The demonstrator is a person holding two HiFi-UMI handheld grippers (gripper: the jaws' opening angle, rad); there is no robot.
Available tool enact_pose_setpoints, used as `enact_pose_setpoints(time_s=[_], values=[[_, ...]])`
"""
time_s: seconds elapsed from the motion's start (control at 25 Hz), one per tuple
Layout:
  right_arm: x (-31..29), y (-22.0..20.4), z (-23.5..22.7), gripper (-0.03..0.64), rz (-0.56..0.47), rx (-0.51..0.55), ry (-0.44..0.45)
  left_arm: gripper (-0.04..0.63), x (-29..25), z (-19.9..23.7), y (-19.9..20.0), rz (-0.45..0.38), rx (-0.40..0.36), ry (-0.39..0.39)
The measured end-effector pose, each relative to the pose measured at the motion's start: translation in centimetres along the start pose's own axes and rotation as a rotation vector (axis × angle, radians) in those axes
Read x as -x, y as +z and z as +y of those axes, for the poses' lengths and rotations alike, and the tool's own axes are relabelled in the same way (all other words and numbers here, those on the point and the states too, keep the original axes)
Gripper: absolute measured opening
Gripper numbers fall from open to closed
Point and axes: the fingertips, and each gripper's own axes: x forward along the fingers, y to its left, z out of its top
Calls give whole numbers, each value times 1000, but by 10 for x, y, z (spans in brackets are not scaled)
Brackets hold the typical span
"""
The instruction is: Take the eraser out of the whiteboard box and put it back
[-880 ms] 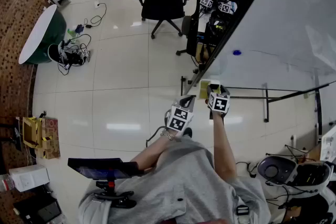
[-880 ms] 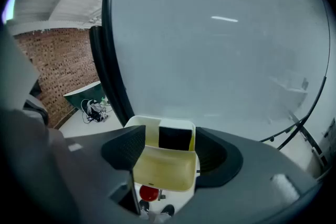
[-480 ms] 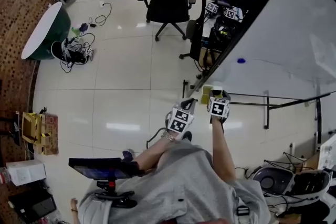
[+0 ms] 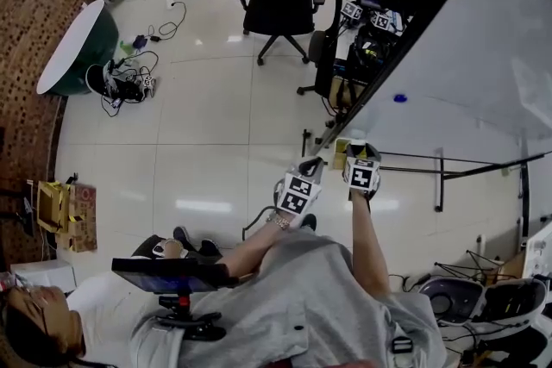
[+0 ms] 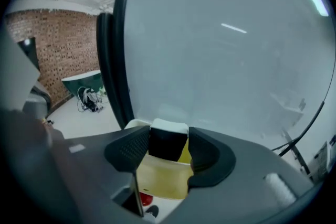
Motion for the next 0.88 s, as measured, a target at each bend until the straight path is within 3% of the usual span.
enact_pose_setpoints(time_s=[0.24,0.36,0.52,0.88], values=[[76,48,-8,236,-157,-115,79,8,-2,2,2,-5,2,-3],[109,52,-8,236,-183,-132,107,8,-5,1,1,-2,11,-7],[108,29,-4,236,-142,-138,117,8,-9,-2,-2,2,12,-14],[38,-36,17,238,-27,-63,64,8,-3,-16,-6,7,-2,-43]])
